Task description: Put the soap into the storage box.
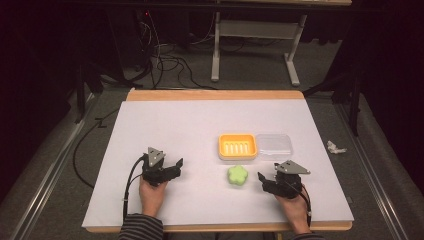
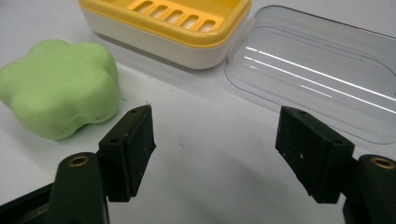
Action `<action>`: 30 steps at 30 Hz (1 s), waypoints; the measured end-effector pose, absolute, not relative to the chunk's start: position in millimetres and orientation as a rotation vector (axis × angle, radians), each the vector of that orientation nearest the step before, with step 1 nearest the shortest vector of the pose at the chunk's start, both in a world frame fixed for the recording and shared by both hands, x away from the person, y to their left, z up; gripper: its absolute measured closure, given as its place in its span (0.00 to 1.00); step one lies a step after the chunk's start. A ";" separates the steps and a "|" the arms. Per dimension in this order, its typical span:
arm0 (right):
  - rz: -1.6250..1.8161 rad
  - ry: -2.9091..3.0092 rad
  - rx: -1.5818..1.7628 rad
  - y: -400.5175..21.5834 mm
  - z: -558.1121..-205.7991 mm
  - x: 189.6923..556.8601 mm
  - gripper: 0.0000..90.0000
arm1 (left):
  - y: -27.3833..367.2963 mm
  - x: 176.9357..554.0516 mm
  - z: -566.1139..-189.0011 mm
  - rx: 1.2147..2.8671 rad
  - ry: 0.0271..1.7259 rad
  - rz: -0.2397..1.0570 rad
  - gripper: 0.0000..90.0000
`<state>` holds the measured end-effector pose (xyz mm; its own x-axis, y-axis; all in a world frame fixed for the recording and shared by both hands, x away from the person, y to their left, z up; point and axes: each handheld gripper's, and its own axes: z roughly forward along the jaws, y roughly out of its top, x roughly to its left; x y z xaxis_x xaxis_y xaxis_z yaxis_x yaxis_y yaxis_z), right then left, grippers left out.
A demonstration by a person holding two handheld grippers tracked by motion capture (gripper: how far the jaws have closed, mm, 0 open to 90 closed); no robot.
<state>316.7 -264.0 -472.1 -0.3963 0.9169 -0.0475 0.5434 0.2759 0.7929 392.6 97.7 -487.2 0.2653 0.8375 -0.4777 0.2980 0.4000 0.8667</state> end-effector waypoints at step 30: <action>1.088 2.201 1.228 -220.7 -459.7 303.1 0.17 | 97.1 392.5 -487.2 1.158 1.304 0.508 0.22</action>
<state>303.1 -220.7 -459.7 -0.5377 0.8426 0.0309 0.5362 0.3134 0.7837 392.5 97.1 -487.2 0.2625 0.8399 -0.4751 0.2975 0.3979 0.8678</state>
